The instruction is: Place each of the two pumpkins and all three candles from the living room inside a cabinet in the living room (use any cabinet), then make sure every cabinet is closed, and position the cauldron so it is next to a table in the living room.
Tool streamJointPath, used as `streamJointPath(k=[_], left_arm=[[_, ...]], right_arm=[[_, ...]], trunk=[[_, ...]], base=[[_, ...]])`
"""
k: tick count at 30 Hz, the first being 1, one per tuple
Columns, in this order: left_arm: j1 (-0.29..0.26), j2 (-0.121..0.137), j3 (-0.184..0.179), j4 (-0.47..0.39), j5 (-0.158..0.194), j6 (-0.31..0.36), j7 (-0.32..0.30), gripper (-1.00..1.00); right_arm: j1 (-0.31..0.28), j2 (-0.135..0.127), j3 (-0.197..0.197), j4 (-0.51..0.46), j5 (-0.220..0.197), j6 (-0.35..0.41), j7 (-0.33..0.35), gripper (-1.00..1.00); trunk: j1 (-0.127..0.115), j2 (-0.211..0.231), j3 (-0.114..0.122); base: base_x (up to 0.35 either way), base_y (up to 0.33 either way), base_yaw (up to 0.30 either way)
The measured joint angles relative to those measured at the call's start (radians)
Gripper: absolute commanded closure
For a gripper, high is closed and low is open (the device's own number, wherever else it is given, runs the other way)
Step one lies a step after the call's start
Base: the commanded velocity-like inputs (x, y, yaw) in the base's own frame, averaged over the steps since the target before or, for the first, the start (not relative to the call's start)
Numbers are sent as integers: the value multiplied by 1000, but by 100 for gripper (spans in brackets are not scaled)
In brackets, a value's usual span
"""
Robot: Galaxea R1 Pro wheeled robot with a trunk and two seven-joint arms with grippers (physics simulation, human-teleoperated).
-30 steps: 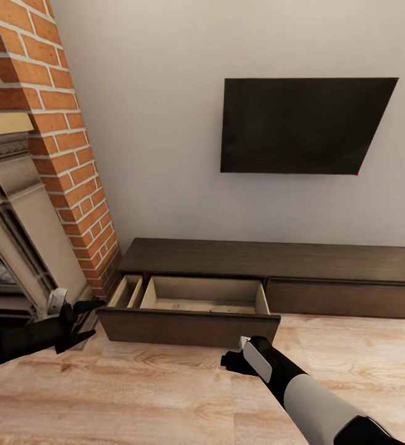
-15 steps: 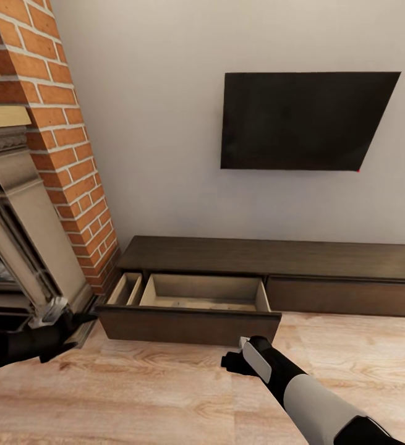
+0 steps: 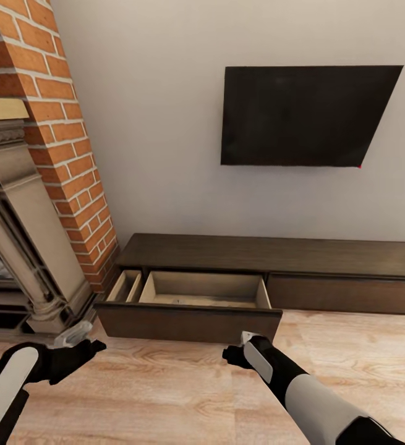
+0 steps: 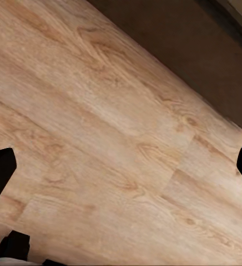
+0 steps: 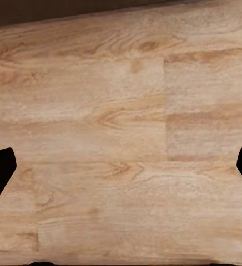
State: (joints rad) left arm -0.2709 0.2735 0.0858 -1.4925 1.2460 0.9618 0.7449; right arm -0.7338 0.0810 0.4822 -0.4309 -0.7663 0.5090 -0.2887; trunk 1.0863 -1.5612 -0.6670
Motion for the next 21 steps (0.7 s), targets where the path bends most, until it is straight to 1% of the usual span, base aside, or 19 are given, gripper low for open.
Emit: streamJointPath(k=[1, 3, 6, 8, 9, 11, 12, 13, 15, 19, 20, 21], left_arm=[[0, -9, -21, 17, -27, -15, -16, -100], [0, -17, -76, 69, -87, -66, -66, -100], [0, -18, -143, 165, -185, -174, -184, -100], [0, -21, -174, 237, -264, -239, -270, -100], [0, -22, -181, 256, -286, -255, -291, -100], [0, -25, -205, 327, -370, -318, -358, -100], [0, -26, -215, 361, -406, -356, -385, -100], [0, -28, -225, 393, -432, -395, -408, -100], [0, -31, -246, 450, -462, -460, -447, -100], [0, -32, -279, 516, -480, -507, -488, -100], [0, -33, -287, 535, -485, -524, -498, -100], [0, -33, -289, 540, -485, -532, -499, -100]], right_arm=[[1, 0, 1, 2, 0, -18, 0, -100], [5, -1, 3, 6, 2, -42, 0, -100], [15, -2, 2, 7, 4, -71, -1, -100], [17, -2, 2, 8, 5, -95, -1, -100], [18, -2, 2, 8, 5, -102, -1, -100], [18, -2, 3, 8, 3, -130, -1, -100], [19, -2, 3, 9, 2, -142, -1, -100], [19, -2, 3, 9, 0, -153, -2, -100], [19, -2, 2, 9, 0, -170, -6, -100], [19, -2, 3, 14, -4, -212, -8, -100], [19, 2, 3, 39, -3, -235, -9, -100], [19, 3, 3, 45, -2, -240, -8, -100]], trunk=[[4, -7, -3], [12, -21, -9], [23, -42, -19], [31, -56, -25], [35, -63, -28], [42, -77, -35], [46, -84, -38], [50, -91, -41], [58, -105, -47], [73, -133, -60], [77, -140, -63], [81, -147, -66]], base=[[0, 0, 0], [0, 0, 0], [0, 0, 0], [0, 0, 0], [0, 0, 0], [0, 0, 0], [0, 0, 0], [0, 0, 0], [0, 0, 0], [0, 0, 0], [0, 0, 0], [0, 0, 0]])
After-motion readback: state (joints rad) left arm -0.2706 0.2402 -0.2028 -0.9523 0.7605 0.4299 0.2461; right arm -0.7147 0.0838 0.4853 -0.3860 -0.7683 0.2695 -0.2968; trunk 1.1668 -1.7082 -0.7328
